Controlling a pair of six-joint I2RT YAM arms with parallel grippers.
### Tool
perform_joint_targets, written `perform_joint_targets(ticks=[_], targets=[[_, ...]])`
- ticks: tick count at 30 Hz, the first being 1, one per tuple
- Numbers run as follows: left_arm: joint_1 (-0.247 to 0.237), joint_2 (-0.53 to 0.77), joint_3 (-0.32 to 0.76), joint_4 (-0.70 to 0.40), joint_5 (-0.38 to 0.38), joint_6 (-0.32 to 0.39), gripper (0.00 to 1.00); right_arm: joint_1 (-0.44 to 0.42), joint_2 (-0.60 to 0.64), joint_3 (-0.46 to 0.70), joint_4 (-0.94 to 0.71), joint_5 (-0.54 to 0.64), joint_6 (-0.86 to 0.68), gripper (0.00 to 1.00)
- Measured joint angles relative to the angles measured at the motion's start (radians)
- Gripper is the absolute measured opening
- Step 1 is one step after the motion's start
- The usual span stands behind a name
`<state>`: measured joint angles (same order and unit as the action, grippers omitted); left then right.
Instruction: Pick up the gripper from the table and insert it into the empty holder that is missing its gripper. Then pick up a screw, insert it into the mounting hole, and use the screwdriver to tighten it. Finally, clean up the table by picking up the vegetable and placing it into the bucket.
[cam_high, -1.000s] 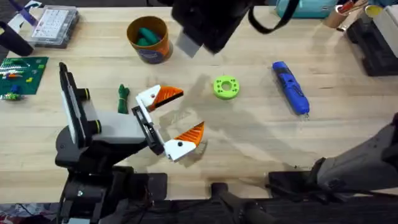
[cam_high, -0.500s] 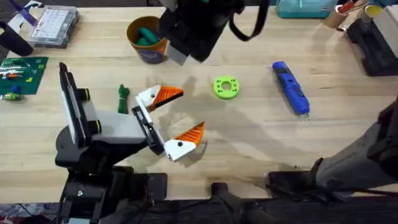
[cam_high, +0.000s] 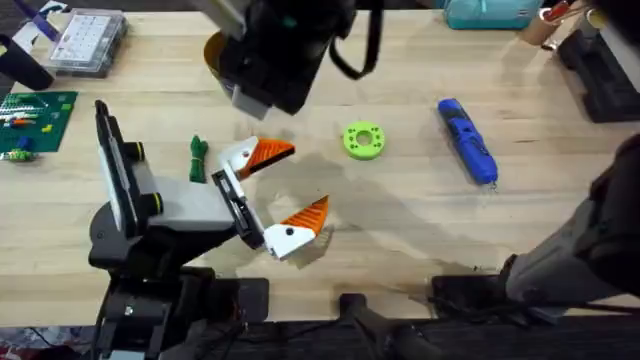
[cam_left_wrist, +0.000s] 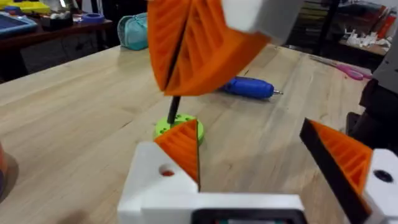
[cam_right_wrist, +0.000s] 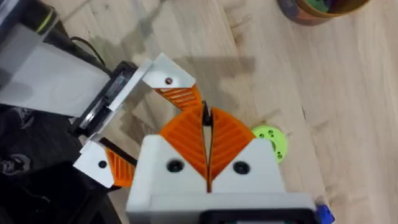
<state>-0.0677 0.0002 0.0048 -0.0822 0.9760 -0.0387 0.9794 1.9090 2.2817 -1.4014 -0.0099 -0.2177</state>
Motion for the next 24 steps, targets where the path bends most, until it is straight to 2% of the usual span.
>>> perform_joint_targets(ticks=[9, 24], targets=[[0.000, 0.000, 0.000, 0.000, 0.000, 0.000, 0.991, 0.013, 0.054, -0.002, -0.006, -0.007, -0.001, 0.006], [0.000, 0.000, 0.000, 0.000, 0.000, 0.000, 0.991, 0.029, 0.058, -0.054, -0.008, -0.026, -0.004, 0.006]])
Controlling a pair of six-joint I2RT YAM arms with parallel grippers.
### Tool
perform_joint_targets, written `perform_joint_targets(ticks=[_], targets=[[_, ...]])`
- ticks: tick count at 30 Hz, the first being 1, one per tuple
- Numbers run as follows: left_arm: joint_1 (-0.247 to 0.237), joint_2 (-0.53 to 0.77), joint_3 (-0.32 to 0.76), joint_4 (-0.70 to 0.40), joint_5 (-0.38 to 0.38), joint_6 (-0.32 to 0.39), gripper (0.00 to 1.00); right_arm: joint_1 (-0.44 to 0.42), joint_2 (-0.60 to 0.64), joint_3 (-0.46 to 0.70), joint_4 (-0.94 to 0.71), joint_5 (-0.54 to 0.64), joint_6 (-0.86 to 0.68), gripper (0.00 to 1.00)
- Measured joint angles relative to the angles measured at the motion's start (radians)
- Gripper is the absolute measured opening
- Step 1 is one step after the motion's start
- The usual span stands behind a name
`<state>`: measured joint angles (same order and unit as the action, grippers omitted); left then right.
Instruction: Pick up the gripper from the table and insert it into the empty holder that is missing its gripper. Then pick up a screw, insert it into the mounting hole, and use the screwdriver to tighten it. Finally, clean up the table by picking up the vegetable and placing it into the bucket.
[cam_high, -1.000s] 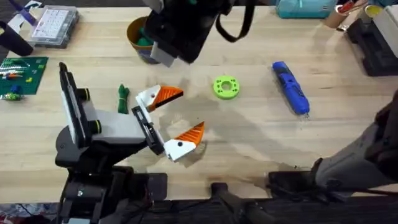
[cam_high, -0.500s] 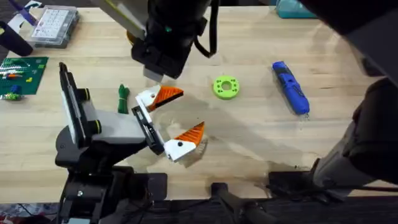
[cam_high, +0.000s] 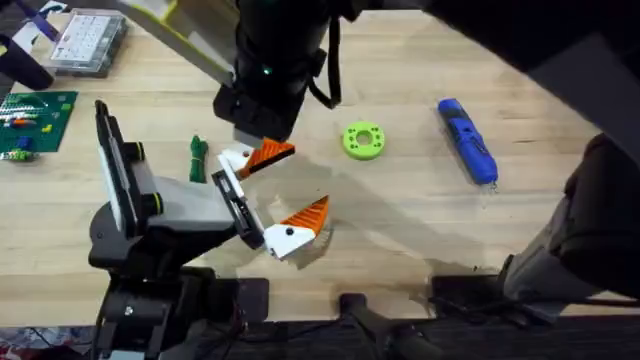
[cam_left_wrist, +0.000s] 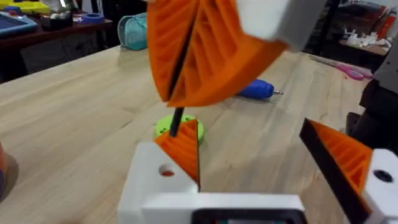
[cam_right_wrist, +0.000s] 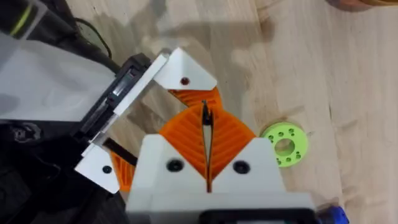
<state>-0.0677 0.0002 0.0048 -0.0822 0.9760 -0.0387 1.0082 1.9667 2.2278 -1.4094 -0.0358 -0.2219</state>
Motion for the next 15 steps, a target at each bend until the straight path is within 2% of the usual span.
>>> perform_joint_targets(ticks=[15], targets=[[0.000, 0.000, 0.000, 0.000, 0.000, 0.000, 0.991, 0.024, 0.000, -0.002, 0.000, -0.007, 0.000, 0.006]])
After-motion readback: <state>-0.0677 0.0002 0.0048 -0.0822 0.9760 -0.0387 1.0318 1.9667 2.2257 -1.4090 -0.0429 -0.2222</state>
